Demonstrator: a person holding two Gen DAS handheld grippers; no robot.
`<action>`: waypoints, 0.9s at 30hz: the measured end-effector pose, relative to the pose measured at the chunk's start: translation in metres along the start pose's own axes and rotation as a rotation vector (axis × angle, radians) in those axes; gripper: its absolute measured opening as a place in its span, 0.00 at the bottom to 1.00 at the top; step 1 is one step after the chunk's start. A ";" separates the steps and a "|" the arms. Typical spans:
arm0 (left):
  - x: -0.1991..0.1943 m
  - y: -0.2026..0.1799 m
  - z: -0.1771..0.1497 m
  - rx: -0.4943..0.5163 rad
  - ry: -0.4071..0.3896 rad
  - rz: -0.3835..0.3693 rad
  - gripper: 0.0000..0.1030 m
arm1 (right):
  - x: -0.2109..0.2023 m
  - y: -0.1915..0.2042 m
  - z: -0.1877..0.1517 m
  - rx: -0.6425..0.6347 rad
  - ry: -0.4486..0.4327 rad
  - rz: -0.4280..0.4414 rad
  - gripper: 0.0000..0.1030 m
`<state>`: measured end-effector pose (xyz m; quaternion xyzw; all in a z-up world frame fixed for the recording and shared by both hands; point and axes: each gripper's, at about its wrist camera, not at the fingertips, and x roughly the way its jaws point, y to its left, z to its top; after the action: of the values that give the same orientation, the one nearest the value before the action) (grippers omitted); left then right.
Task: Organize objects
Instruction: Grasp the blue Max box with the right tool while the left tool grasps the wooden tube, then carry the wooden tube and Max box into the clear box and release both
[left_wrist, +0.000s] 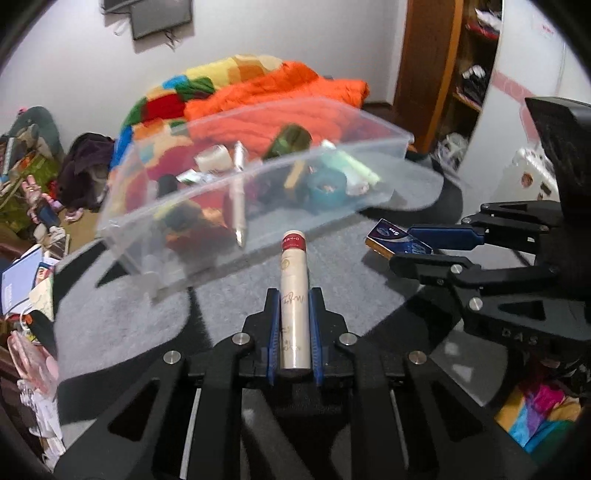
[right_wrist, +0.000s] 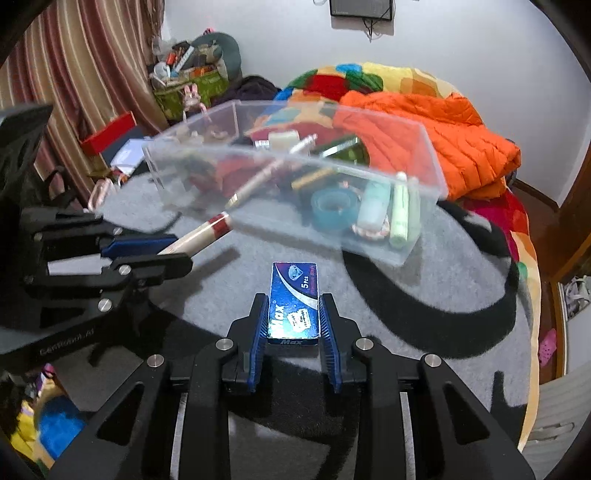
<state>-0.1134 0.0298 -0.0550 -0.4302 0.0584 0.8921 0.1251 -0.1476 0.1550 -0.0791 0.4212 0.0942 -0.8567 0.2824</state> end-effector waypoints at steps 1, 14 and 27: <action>-0.005 0.000 0.001 -0.008 -0.016 0.000 0.14 | -0.004 0.000 0.004 0.005 -0.015 0.006 0.24; -0.051 0.019 0.038 -0.092 -0.216 0.067 0.14 | -0.038 0.003 0.057 0.019 -0.173 -0.022 0.24; -0.010 0.064 0.071 -0.197 -0.131 0.045 0.14 | 0.020 -0.024 0.099 0.113 -0.078 -0.030 0.24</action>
<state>-0.1786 -0.0184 -0.0028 -0.3799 -0.0282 0.9223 0.0657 -0.2368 0.1271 -0.0347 0.4012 0.0410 -0.8806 0.2487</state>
